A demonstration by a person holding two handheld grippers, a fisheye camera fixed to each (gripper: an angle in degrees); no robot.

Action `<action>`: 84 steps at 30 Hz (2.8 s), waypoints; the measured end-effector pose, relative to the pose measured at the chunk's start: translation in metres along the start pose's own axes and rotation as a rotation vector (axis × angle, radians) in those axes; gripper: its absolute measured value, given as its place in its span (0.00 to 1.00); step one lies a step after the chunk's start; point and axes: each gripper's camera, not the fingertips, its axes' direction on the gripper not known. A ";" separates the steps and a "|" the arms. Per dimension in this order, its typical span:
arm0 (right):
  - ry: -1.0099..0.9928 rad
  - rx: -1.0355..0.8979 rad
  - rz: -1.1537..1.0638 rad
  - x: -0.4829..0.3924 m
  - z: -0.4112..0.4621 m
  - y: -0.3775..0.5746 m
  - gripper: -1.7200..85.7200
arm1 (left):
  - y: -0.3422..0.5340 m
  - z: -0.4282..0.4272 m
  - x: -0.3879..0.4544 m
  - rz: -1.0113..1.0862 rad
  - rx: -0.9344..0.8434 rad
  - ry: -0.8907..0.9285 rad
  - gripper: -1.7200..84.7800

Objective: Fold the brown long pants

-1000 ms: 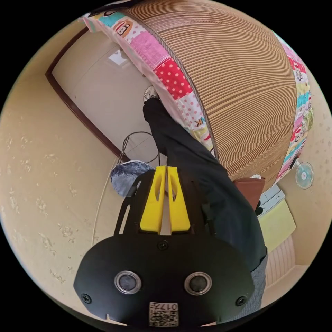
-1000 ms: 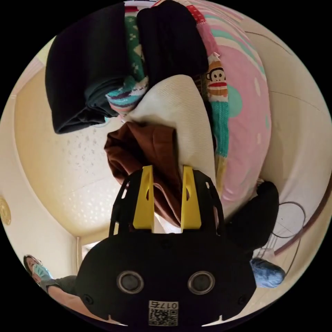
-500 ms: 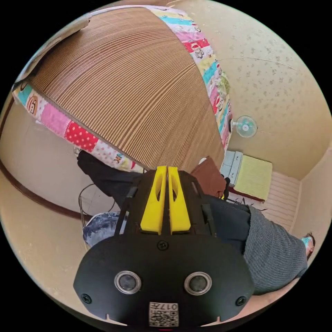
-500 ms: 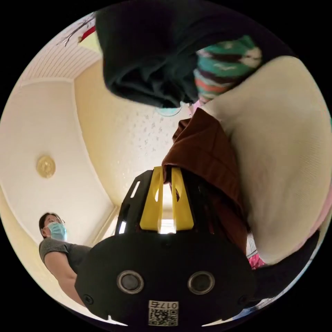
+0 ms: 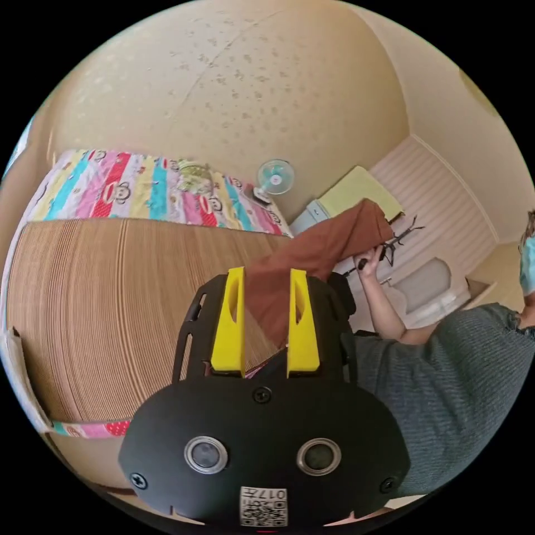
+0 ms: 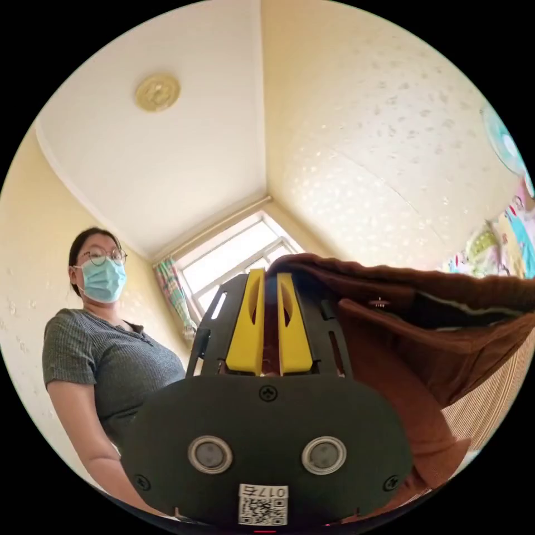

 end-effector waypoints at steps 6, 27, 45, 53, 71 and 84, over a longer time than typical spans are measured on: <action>0.050 -0.104 -0.185 -0.069 0.137 0.001 0.03 | -0.045 0.046 0.119 0.262 0.095 -0.150 0.22; 0.495 -0.359 -0.586 -0.123 0.180 0.225 0.03 | -0.088 0.021 0.145 0.455 0.665 -0.313 0.01; 0.534 -0.461 -0.816 -0.083 0.342 0.287 0.08 | -0.106 -0.068 0.109 0.421 0.806 -0.243 0.01; 0.711 -0.154 -0.659 -0.084 0.347 0.161 0.05 | -0.116 -0.162 0.011 0.451 0.598 -0.137 0.01; 0.984 0.436 -0.821 -0.221 0.316 0.193 0.05 | -0.159 -0.253 0.009 0.458 0.642 -0.361 0.03; 1.495 -0.440 0.046 0.303 0.372 0.061 0.09 | -0.339 -0.136 -0.478 -0.267 0.030 -0.444 0.08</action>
